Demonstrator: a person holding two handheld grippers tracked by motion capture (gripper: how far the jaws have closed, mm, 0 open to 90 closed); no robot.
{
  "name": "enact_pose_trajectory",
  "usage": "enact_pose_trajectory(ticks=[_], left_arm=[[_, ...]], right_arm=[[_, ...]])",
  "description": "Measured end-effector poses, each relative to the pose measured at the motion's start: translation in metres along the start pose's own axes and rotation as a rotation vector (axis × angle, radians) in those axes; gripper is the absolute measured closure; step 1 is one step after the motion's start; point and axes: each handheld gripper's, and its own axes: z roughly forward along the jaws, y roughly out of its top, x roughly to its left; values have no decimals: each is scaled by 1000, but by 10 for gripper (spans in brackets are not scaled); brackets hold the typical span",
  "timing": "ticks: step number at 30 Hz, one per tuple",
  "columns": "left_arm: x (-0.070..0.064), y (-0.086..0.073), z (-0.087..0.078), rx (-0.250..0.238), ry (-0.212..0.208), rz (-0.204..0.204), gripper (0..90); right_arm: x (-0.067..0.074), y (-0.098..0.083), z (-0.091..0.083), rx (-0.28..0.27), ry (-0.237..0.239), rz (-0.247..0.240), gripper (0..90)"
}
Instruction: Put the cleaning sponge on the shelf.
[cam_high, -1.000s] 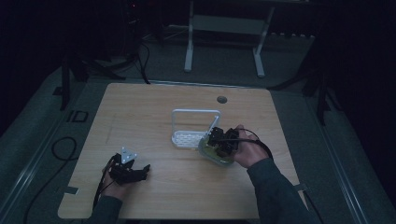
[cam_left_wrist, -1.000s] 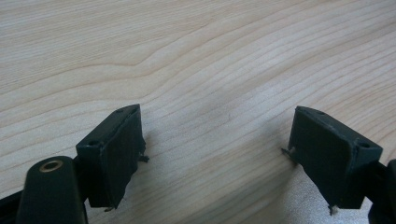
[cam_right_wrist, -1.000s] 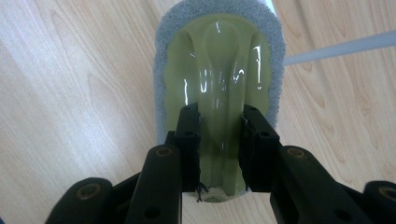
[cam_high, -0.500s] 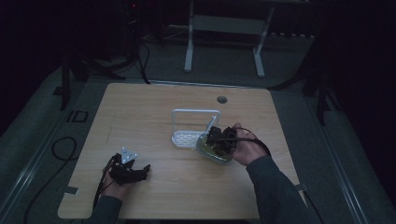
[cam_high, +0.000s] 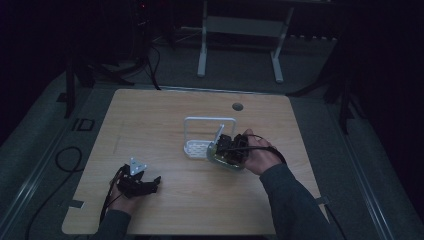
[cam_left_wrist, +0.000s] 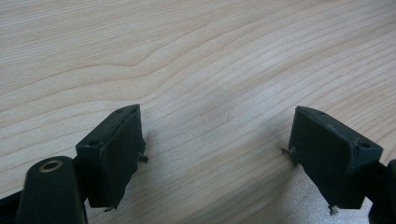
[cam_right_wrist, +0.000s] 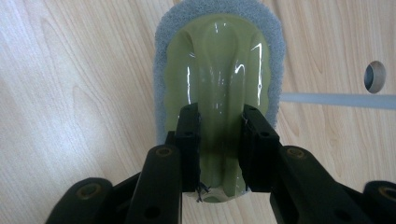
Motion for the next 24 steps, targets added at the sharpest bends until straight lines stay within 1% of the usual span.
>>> enact_pose_trajectory(ticks=[3,8,10,16,24], left_arm=[[0,0,0,0,0,0,180],[0,0,0,0,0,1,180],[0,0,0,0,0,1,180],[0,0,0,0,0,2,180],[0,0,0,0,0,2,180]], right_arm=[[1,2,0,4,-7,-10,716],[2,6,1,-4,-16,-42,716],[2,8,1,-1,-18,-44,716],[1,13,0,-5,-23,-71,715],[1,19,-1,-8,-35,-86,715]])
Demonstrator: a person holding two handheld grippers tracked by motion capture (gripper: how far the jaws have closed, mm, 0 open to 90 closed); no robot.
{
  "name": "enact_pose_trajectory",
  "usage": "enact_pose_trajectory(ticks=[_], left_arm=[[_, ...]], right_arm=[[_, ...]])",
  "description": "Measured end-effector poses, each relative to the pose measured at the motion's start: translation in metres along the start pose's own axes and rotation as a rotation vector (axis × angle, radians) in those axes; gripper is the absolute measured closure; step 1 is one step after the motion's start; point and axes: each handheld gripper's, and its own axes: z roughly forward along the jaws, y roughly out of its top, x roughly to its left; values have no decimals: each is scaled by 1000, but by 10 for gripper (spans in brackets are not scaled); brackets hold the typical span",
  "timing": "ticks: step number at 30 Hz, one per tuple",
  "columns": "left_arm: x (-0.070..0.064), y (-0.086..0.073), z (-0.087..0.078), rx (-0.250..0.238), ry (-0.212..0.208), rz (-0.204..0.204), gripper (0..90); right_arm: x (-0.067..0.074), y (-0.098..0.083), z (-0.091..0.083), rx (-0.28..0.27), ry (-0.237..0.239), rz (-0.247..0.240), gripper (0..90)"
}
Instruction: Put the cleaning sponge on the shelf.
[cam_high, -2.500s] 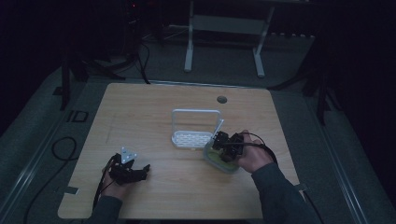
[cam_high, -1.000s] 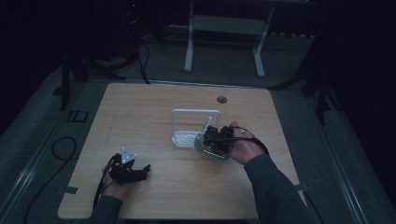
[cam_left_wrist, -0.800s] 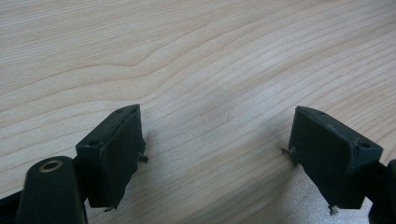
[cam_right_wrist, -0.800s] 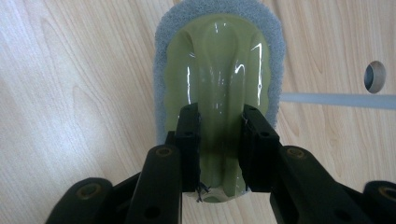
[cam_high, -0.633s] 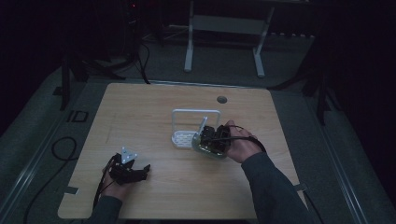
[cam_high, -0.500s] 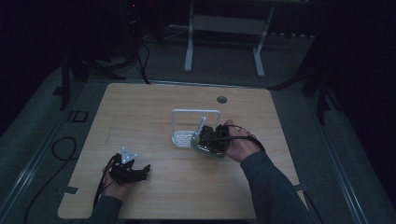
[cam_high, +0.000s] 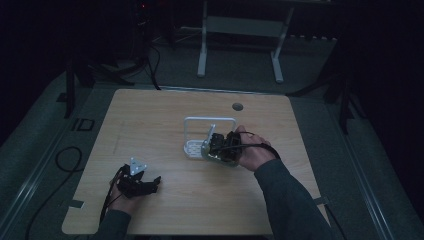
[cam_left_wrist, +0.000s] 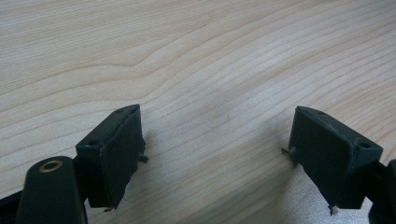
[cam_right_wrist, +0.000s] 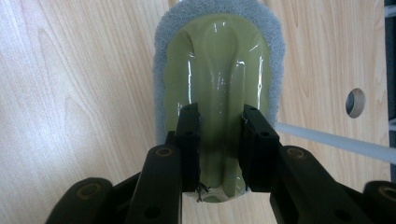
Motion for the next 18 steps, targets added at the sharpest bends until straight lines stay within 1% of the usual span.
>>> enact_pose_trajectory(ticks=[2,12,18], left_arm=[[0,0,0,0,0,0,180],[0,0,0,0,0,0,180],[0,0,0,0,0,0,180]], right_arm=[[-1,2,1,0,1,-15,716],[-3,5,6,1,1,-34,716],[-6,10,10,-2,-4,-59,716]])
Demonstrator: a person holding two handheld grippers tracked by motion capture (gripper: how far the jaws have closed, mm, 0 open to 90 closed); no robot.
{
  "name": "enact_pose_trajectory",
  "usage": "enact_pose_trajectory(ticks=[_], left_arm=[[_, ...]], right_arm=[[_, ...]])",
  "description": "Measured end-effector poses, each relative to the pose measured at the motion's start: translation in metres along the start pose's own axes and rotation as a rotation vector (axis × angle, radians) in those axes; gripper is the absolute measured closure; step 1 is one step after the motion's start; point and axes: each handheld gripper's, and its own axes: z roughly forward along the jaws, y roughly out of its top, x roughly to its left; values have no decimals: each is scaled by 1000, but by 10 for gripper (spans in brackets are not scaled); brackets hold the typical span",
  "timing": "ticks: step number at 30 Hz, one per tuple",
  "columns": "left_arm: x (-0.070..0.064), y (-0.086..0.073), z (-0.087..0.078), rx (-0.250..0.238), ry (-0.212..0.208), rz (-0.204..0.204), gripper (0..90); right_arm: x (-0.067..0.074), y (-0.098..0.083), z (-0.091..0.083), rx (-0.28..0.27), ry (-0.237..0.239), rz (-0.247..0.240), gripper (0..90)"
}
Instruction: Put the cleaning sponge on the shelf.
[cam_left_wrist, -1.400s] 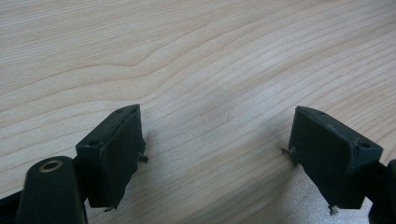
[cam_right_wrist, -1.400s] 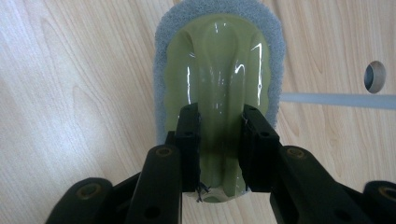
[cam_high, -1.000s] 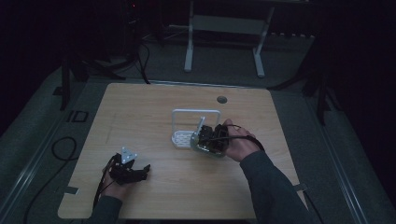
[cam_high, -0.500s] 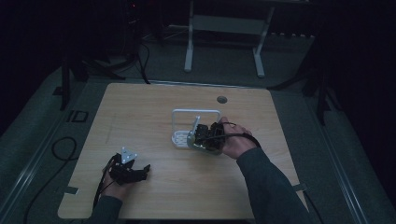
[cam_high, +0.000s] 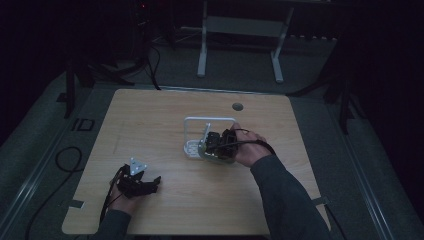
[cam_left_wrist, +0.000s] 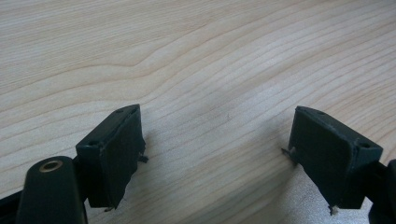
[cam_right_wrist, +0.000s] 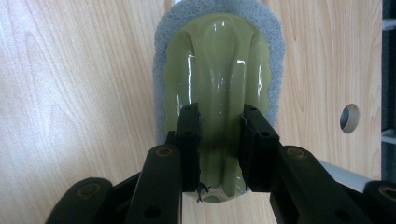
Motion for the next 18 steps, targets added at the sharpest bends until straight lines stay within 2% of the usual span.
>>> enact_pose_trajectory(ticks=[5,10,18], left_arm=[[0,0,0,0,0,0,180],[0,0,0,0,0,0,180],[0,0,0,0,0,-1,180]], right_arm=[[-2,3,3,3,8,-19,716],[-7,7,5,0,17,-18,717],[-11,13,6,0,27,-52,717]])
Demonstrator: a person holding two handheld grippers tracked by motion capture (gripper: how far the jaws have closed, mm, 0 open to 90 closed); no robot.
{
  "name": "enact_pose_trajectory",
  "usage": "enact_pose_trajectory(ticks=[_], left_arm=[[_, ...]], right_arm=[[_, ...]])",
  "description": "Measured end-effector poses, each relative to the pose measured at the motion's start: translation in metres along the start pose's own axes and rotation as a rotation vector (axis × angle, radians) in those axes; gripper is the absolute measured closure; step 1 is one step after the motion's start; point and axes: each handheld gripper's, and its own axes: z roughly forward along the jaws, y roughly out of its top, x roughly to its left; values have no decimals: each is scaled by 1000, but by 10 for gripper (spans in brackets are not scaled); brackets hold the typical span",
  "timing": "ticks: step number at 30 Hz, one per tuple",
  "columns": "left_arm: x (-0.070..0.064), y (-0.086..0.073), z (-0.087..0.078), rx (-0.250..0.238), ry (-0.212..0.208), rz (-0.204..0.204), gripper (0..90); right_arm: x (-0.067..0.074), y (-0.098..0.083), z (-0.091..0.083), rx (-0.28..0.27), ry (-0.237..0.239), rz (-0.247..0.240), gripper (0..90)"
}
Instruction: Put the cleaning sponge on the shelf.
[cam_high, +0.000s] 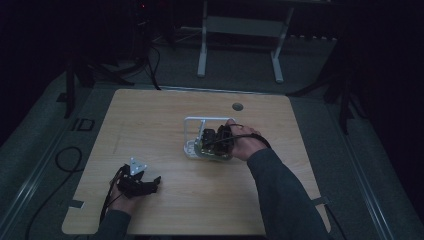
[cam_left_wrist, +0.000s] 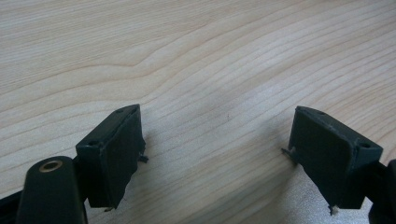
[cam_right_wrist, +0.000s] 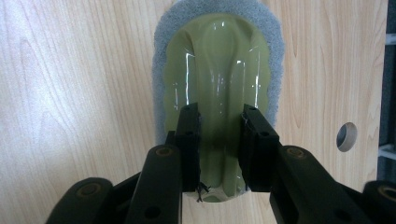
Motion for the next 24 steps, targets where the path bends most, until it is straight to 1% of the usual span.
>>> enact_pose_trajectory(ticks=[5,8,14,19,24], left_arm=[[0,0,0,0,0,0,180],[0,0,0,1,-1,1,180],[0,0,0,0,-1,1,180],[0,0,0,0,-2,2,180],[0,0,0,0,-3,3,179]], right_arm=[[0,4,2,3,0,-18,718],[0,8,4,12,-10,-39,718],[-1,12,6,9,-10,-39,718],[0,15,9,9,-19,-61,718],[0,19,16,26,-27,-77,718]])
